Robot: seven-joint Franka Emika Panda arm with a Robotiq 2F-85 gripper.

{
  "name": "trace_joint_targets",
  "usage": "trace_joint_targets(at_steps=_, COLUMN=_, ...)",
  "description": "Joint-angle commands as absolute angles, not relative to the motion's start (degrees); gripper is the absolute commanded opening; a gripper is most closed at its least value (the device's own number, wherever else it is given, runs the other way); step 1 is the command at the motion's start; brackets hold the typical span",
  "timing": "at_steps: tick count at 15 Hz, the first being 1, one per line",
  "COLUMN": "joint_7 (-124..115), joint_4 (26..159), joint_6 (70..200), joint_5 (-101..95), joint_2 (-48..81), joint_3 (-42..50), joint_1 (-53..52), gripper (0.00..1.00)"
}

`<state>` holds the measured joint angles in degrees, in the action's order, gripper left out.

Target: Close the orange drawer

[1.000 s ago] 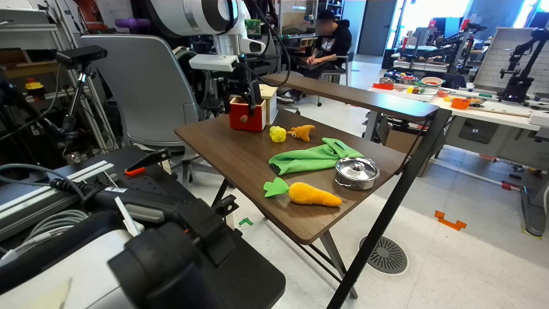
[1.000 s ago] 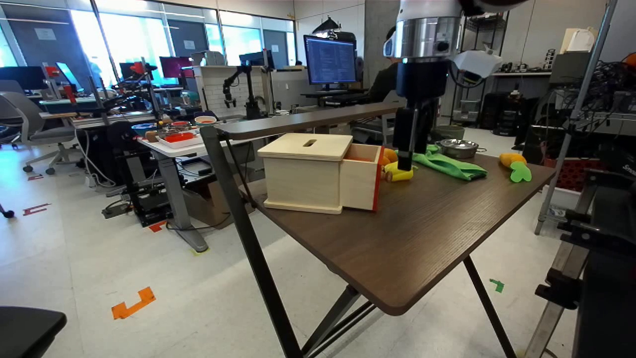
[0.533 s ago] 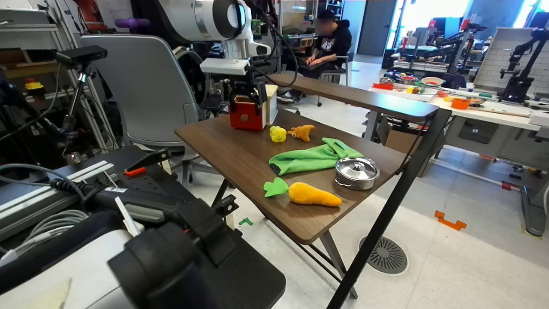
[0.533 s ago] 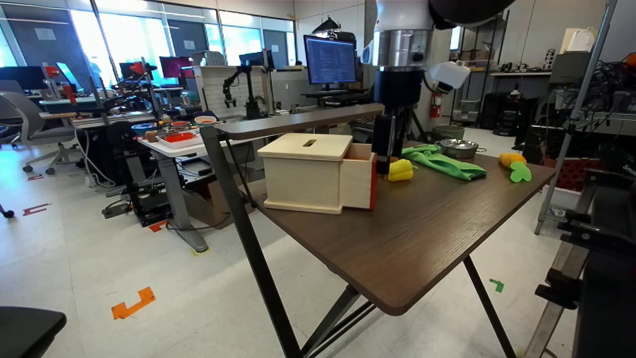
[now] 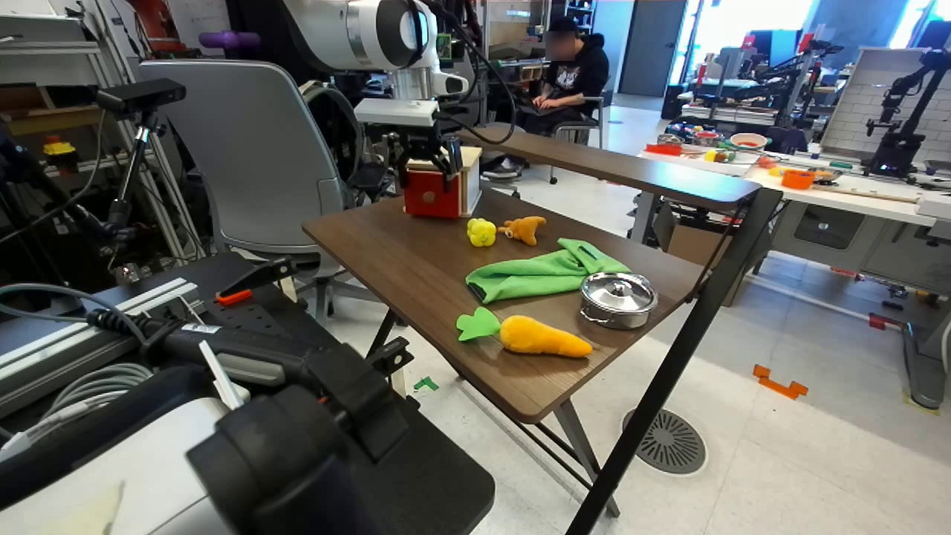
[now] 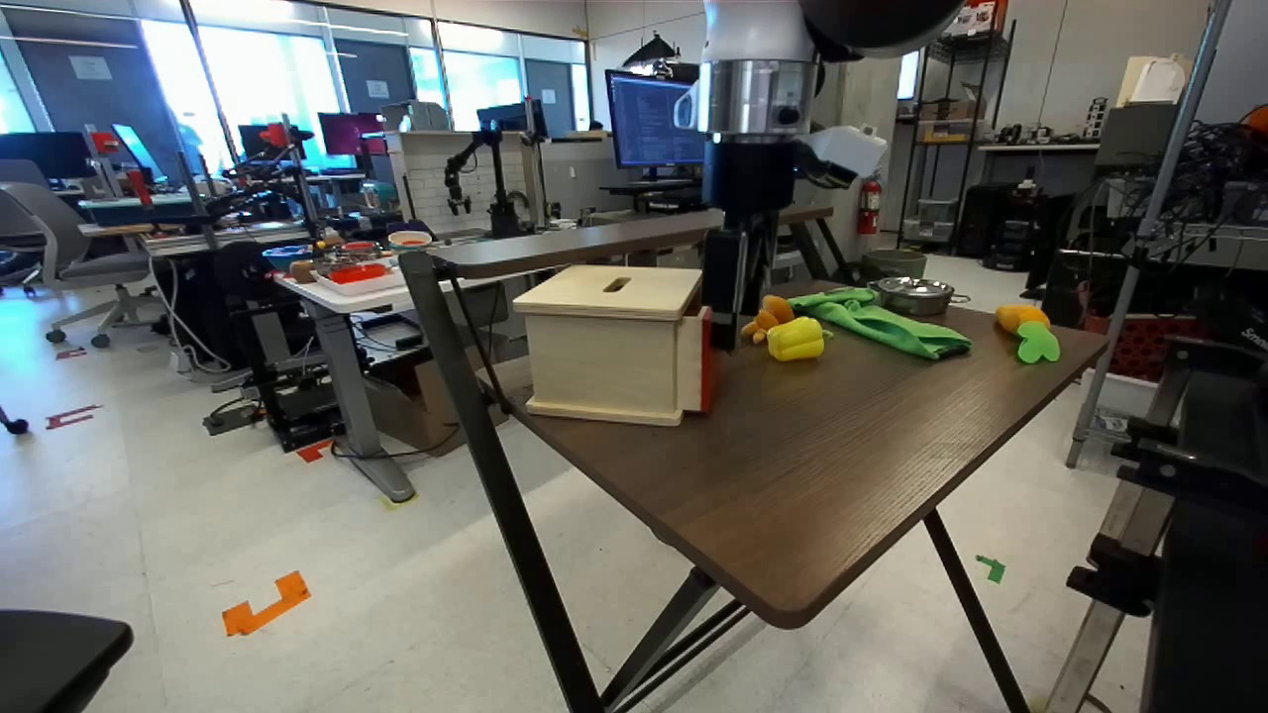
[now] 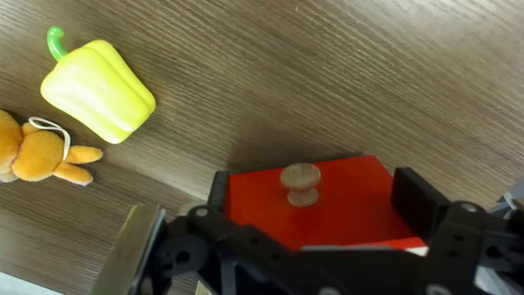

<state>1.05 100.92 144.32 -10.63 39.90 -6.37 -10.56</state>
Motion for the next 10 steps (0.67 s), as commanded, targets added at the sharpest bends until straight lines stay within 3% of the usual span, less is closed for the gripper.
trace_joint_targets(at_steps=1, joint_7=3.1, joint_4=95.3, joint_6=142.0, joint_5=-9.4, joint_2=42.9, joint_3=-6.6, joint_1=-10.8, gripper=1.0)
trace_joint_targets(at_steps=10, joint_7=1.5, joint_4=94.3, joint_6=144.9, joint_5=-11.1, joint_2=43.9, joint_3=-4.9, joint_1=-12.4, gripper=1.0)
